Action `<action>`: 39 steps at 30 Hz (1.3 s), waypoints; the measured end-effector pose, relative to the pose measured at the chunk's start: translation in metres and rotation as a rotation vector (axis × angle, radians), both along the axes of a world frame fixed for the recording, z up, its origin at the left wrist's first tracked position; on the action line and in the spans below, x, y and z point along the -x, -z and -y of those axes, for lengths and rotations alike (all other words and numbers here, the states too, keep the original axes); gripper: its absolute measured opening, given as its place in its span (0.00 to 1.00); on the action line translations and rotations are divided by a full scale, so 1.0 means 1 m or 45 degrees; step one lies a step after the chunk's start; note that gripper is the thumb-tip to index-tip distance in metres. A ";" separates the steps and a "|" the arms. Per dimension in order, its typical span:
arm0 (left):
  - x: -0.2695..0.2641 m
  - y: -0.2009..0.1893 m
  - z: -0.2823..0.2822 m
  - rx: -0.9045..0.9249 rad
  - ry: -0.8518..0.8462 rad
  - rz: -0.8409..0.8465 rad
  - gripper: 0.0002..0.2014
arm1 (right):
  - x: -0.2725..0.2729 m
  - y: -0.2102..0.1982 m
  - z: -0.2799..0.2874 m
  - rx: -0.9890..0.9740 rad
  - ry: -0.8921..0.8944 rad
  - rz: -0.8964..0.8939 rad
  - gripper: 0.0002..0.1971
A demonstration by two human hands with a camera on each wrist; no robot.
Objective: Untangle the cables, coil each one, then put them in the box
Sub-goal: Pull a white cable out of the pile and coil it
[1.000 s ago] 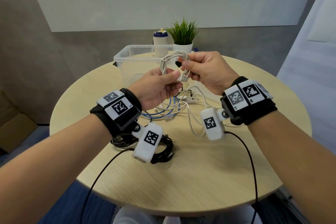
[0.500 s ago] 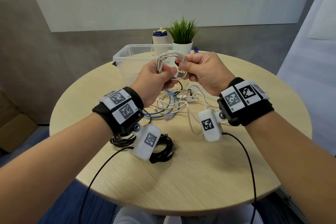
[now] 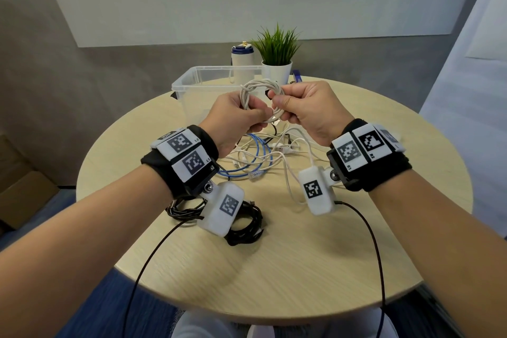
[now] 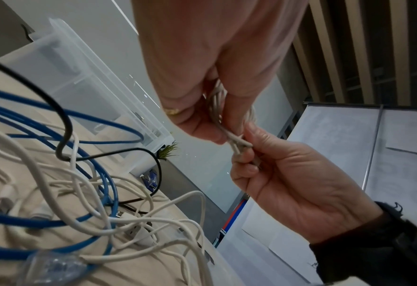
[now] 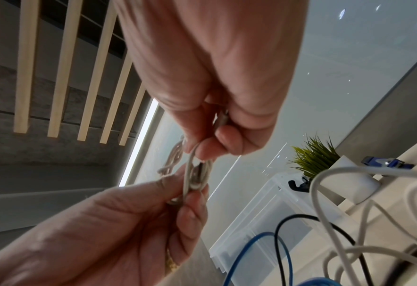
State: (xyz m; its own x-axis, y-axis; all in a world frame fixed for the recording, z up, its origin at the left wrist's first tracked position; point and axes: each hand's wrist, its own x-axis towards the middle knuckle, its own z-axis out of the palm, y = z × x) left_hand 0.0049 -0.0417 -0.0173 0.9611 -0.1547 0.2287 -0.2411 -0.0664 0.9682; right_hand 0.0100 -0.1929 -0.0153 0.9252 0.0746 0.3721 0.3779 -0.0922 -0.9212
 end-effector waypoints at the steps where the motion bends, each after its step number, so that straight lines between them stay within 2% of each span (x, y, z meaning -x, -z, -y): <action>1: 0.001 0.000 0.000 -0.022 0.018 -0.013 0.07 | 0.000 0.000 0.000 0.016 0.003 0.006 0.03; 5: 0.004 -0.001 -0.001 -0.031 0.118 -0.075 0.05 | -0.002 0.000 0.001 -0.001 0.026 -0.003 0.03; 9: 0.007 0.001 -0.002 -0.005 0.330 -0.120 0.07 | -0.006 0.001 0.004 -0.015 0.100 -0.012 0.08; 11: 0.008 0.002 -0.001 -0.010 0.360 -0.120 0.08 | -0.007 0.001 0.004 -0.012 0.114 -0.009 0.10; 15: 0.010 -0.002 0.003 -0.005 0.388 -0.167 0.08 | -0.007 -0.001 0.004 -0.030 0.104 -0.022 0.09; 18: 0.009 -0.006 0.001 -0.056 0.324 -0.196 0.08 | -0.005 -0.002 0.008 -0.008 0.057 -0.038 0.06; 20: 0.005 -0.010 -0.003 -0.040 0.236 -0.208 0.16 | -0.002 -0.002 0.009 0.072 -0.020 -0.056 0.05; 23: 0.000 -0.016 -0.006 -0.105 0.177 -0.306 0.25 | 0.003 -0.001 0.007 0.201 -0.125 -0.055 0.09; 25: 0.001 -0.016 -0.004 -0.148 0.129 -0.373 0.24 | 0.005 -0.002 0.004 0.243 -0.156 -0.051 0.09; 28: 0.004 -0.015 -0.001 -0.165 0.081 -0.384 0.15 | 0.007 -0.003 0.002 0.223 -0.156 -0.080 0.09; 32: 0.005 -0.012 -0.006 -0.238 0.059 -0.372 0.12 | 0.005 -0.001 0.005 0.193 -0.119 -0.147 0.10; 39: 0.008 -0.007 -0.001 -0.304 0.100 -0.337 0.16 | 0.000 -0.007 0.006 0.080 0.020 -0.147 0.09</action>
State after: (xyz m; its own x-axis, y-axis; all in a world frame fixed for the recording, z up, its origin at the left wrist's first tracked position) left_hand -0.0035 -0.0410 -0.0099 0.9652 -0.2498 -0.0779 0.0024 -0.2894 0.9572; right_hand 0.0103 -0.1990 -0.0088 0.9628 0.0796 0.2581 0.2678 -0.1560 -0.9508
